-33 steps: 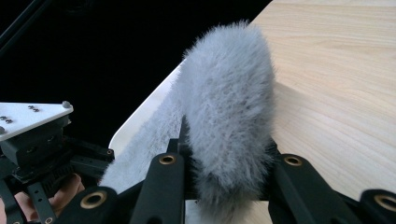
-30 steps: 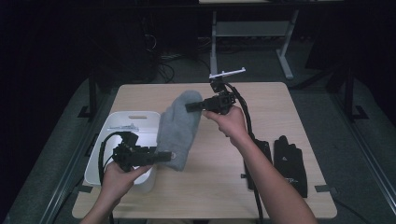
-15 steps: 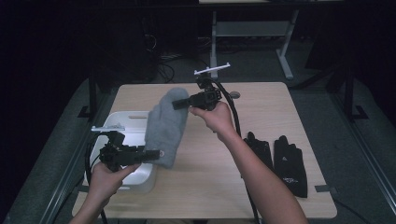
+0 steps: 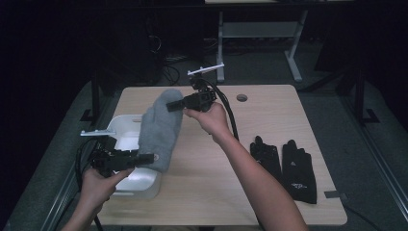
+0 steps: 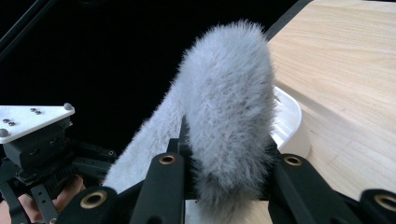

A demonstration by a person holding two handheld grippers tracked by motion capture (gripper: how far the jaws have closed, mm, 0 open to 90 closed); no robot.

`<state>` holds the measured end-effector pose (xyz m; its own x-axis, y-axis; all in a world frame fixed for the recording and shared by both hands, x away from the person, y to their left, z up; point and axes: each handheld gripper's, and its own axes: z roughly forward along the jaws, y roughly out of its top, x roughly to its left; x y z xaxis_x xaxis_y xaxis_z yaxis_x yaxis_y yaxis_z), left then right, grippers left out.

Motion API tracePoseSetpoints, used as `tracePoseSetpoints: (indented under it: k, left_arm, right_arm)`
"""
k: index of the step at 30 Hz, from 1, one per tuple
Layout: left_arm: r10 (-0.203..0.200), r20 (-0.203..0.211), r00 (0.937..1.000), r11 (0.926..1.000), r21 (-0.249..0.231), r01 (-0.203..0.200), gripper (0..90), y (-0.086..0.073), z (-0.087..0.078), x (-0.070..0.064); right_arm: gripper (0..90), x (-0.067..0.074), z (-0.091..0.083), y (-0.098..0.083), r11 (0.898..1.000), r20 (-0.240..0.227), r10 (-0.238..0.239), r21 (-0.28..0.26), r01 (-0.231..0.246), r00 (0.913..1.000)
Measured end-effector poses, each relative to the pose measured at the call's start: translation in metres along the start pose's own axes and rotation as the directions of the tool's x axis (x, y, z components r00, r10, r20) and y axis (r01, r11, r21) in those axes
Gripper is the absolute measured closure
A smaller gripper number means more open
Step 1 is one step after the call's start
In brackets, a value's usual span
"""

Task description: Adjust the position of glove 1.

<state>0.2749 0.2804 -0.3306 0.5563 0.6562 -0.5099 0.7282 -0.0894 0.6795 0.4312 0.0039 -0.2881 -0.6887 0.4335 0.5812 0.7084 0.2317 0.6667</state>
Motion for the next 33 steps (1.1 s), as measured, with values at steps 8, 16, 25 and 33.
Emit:
tracePoseSetpoints:
  k: [8, 16, 25, 33]
  left_arm:
    - [-0.014, -0.013, 0.9998, 0.9999, -0.005, 0.014, 42.6, -0.003, -0.009, 0.008]
    - [-0.024, -0.027, 0.9993, 0.9996, -0.015, 0.024, 42.5, -0.007, -0.017, 0.018]
    - [-0.054, -0.039, 0.9978, 0.9984, -0.018, 0.054, 42.0, -0.014, -0.024, 0.028]
    - [-0.076, -0.053, 0.9957, 0.9971, -0.012, 0.075, 42.0, -0.022, -0.029, 0.040]
  right_arm:
    - [72.6, 0.002, 0.015, 0.003, 1.000, -0.013, -0.004, 0.005, 0.004, 0.9999]
    - [72.7, 0.007, 0.029, 0.007, 1.000, -0.021, -0.008, 0.021, 0.008, 0.9998]
    - [72.7, 0.009, 0.045, 0.010, 1.000, -0.040, -0.003, 0.029, 0.004, 0.9992]
    - [72.8, 0.008, 0.063, 0.008, 0.999, -0.055, 0.003, 0.043, -0.001, 0.9985]
